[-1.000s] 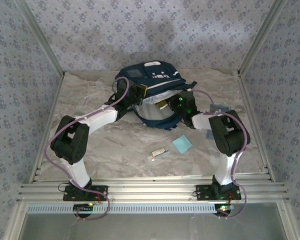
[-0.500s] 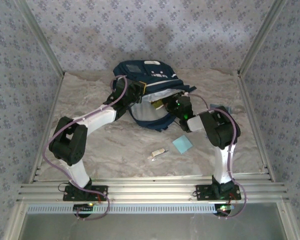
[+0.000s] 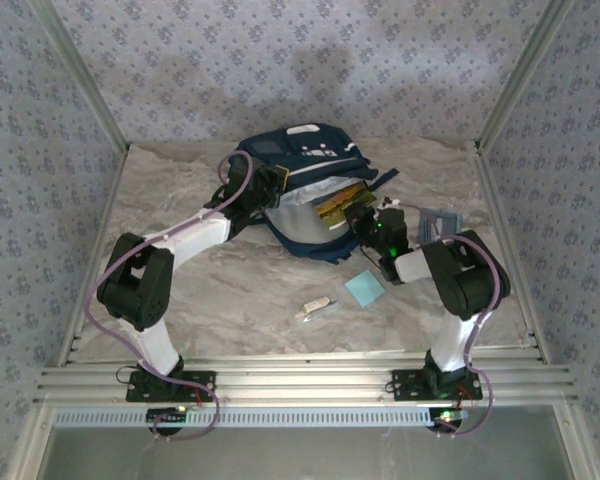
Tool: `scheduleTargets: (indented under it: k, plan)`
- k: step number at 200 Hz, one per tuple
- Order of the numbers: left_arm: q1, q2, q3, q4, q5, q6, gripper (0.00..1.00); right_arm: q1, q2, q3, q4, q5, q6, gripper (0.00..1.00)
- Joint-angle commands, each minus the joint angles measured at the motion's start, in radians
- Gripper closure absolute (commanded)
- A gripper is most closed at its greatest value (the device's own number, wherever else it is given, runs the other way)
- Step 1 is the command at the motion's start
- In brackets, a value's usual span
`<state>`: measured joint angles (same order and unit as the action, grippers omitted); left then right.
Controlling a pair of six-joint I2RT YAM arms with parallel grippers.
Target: Pack books, pencil case, and school supplies into a backpack
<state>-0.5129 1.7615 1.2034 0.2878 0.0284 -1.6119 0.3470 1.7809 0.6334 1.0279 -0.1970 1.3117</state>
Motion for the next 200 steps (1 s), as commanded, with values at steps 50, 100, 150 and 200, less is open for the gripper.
scheduleTargets:
  k: [50,100,150,200]
  plan:
    - [-0.001,-0.045,0.024,0.129,-0.025,-0.005,1.00,0.020,-0.016,0.125,0.066,0.018,-0.062,1.00]
    - [-0.032,-0.045,0.045,0.133,-0.001,-0.014,1.00,0.076,0.201,0.343,0.097,0.058,-0.030,1.00]
    - [-0.035,-0.057,0.030,0.131,0.001,-0.016,1.00,0.101,0.361,0.533,0.004,0.074,-0.044,0.99]
    - [-0.008,-0.077,-0.014,0.128,-0.019,-0.016,1.00,0.083,0.330,0.502,-0.130,0.069,-0.042,0.52]
